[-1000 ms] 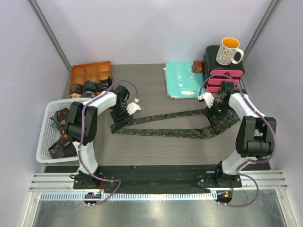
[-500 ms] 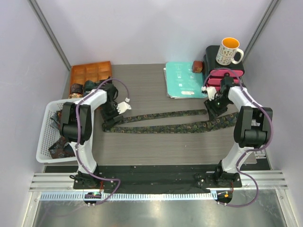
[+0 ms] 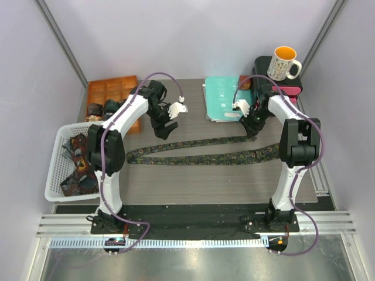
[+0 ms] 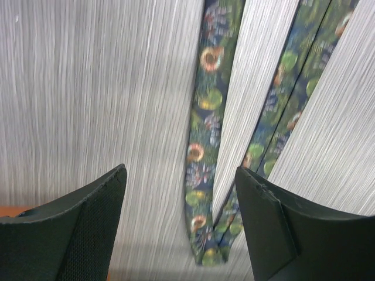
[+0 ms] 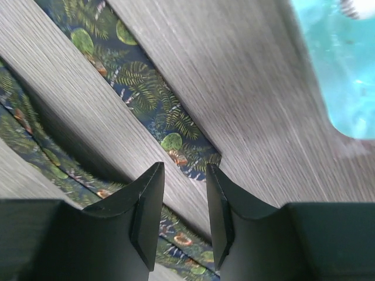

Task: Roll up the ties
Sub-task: Flatten out the tie at the center of the board.

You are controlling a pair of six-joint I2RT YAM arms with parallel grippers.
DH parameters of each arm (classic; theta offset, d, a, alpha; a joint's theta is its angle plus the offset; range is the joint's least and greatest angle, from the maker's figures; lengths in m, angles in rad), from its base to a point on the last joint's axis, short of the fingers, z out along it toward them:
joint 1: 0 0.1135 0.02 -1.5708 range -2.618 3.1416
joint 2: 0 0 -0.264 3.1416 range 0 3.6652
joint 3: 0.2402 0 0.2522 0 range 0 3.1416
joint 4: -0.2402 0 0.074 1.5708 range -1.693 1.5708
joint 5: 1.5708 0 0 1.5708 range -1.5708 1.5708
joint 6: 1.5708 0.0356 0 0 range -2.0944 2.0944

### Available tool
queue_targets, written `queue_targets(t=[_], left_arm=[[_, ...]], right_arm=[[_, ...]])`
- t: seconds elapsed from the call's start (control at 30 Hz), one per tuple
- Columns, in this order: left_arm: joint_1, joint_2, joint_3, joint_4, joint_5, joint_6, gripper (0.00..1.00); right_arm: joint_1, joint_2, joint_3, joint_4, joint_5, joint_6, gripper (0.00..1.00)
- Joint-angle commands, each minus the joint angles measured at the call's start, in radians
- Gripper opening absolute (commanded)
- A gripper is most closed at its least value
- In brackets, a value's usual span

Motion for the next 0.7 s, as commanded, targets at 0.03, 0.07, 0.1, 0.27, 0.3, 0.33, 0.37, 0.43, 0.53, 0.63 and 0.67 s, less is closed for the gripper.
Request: queue_targets(t=[0.03, 0.07, 0.1, 0.27, 0.3, 0.33, 0.37, 0.43, 0.53, 0.63, 0.67], left_arm=[[-0.028, 0.053, 0.057, 0.017, 0.084, -0.046, 0.76], [-0.034, 0.055, 0.054, 0.020, 0.092, -0.046, 0.76], [-0.036, 0.058, 0.056, 0.029, 0.104, -0.042, 0.76], [-0.050, 0.075, 0.085, 0.069, 0.100, -0.058, 0.76], [-0.051, 0.081, 0.094, 0.069, 0.100, -0.065, 0.76], [-0.051, 0.090, 0.101, 0.072, 0.101, -0.070, 0.76], [-0.054, 0.093, 0.114, 0.078, 0.104, -0.078, 0.76], [-0.062, 0.095, 0.109, 0.124, 0.103, -0.093, 0.76], [-0.076, 0.087, 0.092, 0.211, 0.159, -0.127, 0.75], [-0.088, 0.069, 0.039, 0.316, 0.276, -0.164, 0.75], [-0.105, 0.046, 0.019, 0.416, 0.293, -0.170, 0.76]], right_arm=[[0.026, 0.004, -0.016, -0.007, 0.019, -0.093, 0.41], [0.030, 0.007, -0.025, -0.002, 0.022, -0.100, 0.40], [0.040, 0.007, -0.036, 0.004, 0.027, -0.101, 0.41], [0.058, 0.007, -0.119, 0.054, 0.039, -0.124, 0.37], [0.063, 0.009, -0.131, 0.065, 0.059, -0.126, 0.35], [0.075, 0.009, -0.148, 0.083, 0.065, -0.124, 0.31], [0.078, 0.007, -0.152, 0.087, 0.067, -0.123, 0.20], [0.086, -0.007, -0.156, 0.096, 0.070, -0.112, 0.03], [0.086, -0.053, -0.140, 0.072, 0.046, -0.095, 0.01], [0.086, -0.102, -0.098, -0.020, -0.011, -0.097, 0.01], [0.084, -0.113, -0.084, -0.046, -0.029, -0.092, 0.01]])
